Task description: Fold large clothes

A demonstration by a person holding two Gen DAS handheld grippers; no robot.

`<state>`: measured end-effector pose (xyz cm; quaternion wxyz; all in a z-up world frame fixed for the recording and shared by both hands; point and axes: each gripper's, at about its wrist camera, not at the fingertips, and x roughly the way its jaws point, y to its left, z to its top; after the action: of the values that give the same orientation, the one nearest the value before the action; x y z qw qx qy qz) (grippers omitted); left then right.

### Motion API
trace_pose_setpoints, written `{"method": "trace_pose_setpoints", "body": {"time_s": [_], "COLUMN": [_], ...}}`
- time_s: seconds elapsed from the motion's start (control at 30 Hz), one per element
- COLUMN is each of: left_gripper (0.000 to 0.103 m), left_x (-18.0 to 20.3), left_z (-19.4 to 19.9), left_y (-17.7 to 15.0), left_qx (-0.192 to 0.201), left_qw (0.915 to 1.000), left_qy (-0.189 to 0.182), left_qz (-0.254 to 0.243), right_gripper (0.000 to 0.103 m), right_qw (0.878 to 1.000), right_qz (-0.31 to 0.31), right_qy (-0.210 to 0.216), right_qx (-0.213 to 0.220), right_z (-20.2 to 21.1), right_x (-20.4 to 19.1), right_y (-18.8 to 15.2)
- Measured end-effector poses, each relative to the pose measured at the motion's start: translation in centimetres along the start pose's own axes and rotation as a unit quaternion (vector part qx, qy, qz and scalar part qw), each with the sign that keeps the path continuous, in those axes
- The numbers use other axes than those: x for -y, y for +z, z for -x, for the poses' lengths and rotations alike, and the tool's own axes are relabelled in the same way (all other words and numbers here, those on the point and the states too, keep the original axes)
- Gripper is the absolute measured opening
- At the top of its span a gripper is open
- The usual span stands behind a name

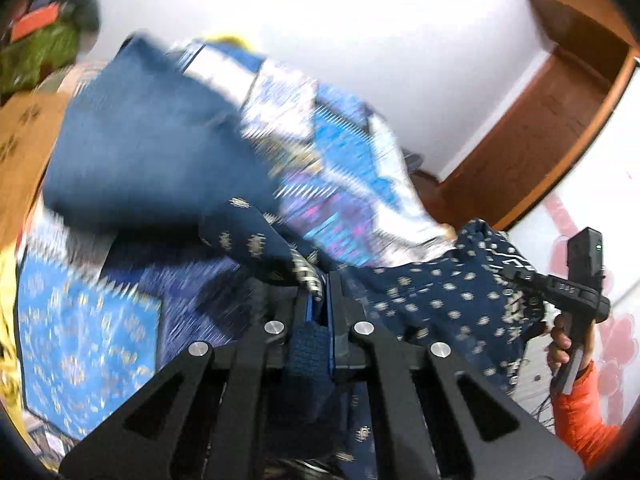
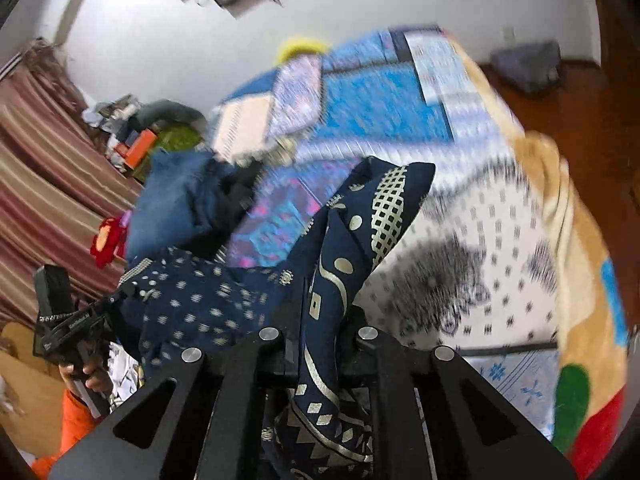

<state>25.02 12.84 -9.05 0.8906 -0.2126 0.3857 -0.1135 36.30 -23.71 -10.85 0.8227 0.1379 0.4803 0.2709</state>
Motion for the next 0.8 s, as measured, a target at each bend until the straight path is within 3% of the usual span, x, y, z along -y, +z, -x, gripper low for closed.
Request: {"method": "trace_pose_setpoints", "body": {"time_s": [0.13,0.3,0.47,0.6,0.7,0.8], "left_gripper": [0.004,0.004,0.004,0.004,0.004,0.004], "left_x": [3.1,6.5,6.3,4.4,2.0,0.3], "left_z": [2.3,2.5,-0.8,-6.3,-11.5,-15.8], "left_y": [3.6,8.0,10.1,9.6,8.0,5.6], "left_qx": [0.036,0.081,0.076,0.030,-0.049,-0.102], "left_qw": [0.9987,0.9939,0.9929,0.9931,0.9956,0.9878], "left_qy": [-0.028,0.003,0.036,0.073,0.056,0.098], "left_qz": [-0.023,-0.075,-0.084,-0.086,-0.056,-0.064], "right_gripper": [0.007,0.006,0.006,0.006,0.006,0.006], "right_qw": [0.998,0.994,0.992,0.994,0.993,0.989], "right_qz": [0.019,0.043,0.043,0.025,0.007,-0.013], "right_qy": [-0.010,-0.020,-0.042,-0.075,-0.111,-0.145], "right_qx": [0.054,0.094,0.112,0.077,0.028,-0.010], "right_z": [3.7,5.9,5.3,0.8,-3.6,-6.7], "right_x": [-2.2,-3.3,-2.5,0.4,3.6,6.9], "right_y": [2.6,5.5,8.6,9.7,9.3,8.1]}}
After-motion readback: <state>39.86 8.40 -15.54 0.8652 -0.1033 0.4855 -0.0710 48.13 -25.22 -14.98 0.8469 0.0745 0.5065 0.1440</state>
